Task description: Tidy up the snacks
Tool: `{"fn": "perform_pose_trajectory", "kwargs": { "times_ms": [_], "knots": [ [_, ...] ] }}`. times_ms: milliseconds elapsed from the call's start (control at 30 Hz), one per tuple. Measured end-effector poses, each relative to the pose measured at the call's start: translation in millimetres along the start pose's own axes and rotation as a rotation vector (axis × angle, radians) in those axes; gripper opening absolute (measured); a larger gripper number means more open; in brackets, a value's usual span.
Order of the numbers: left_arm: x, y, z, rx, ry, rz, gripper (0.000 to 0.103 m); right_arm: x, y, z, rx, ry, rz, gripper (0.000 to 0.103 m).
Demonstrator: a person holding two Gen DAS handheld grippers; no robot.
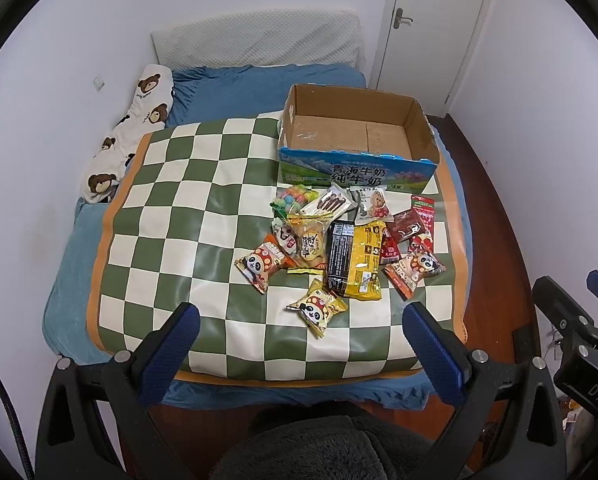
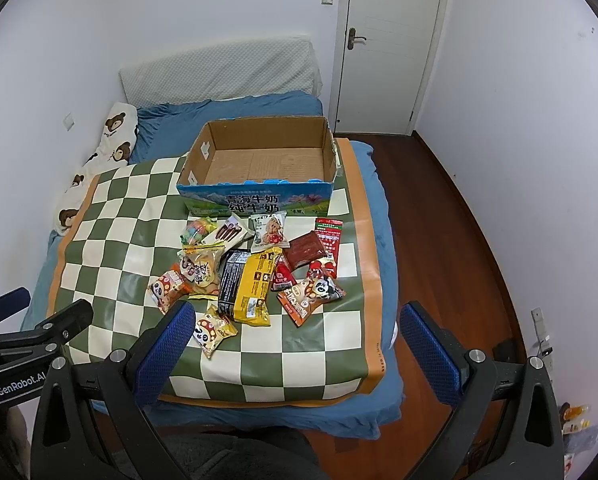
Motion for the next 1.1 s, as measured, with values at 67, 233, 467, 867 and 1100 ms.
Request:
{"fn": "perform_pose_trajectory", "kwargs": {
  "times_ms": [67,233,467,867,1100],
  "knots": [
    [-0.1,-0.3,0.1,-0.001,0.0,0.0,0.103,-0.3,-0.3,0.2,0.002,0.0,0.001,0.103],
    [-0.4,-0.3,1.0,-0.001,0.004,-0.001,0.103,-0.6,-0.3,0.9,0.0,-0.002,0.001,0.103],
    [0.6,-1.7,2.4,0.001,0.007,0.001,0.103,0.0,-0.4,1.2,-0.001,0.002,0.0,0.103],
    [-0.4,-2.9,6.2,-0.002,0.021,0.009,0.103,1.4,-3.4,0.4,-0.003,0.004,0.002,0.103],
    [0.1,-2.7,4.3,0.004,0.02,0.008,0.103,1.1,-3.3,0.2,-0.002,0.003,0.002,0.103]
  ]
}}
Point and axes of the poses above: each gripper's, at about its wrist camera, not at the fingertips, and x roughly against the way its jaws point, z to its right, y to its underside, the point moved 9 cm from there along -x, roughly the way its jaws point, and after that the axes turned 10 degrees about z, right-handed, at the moved point
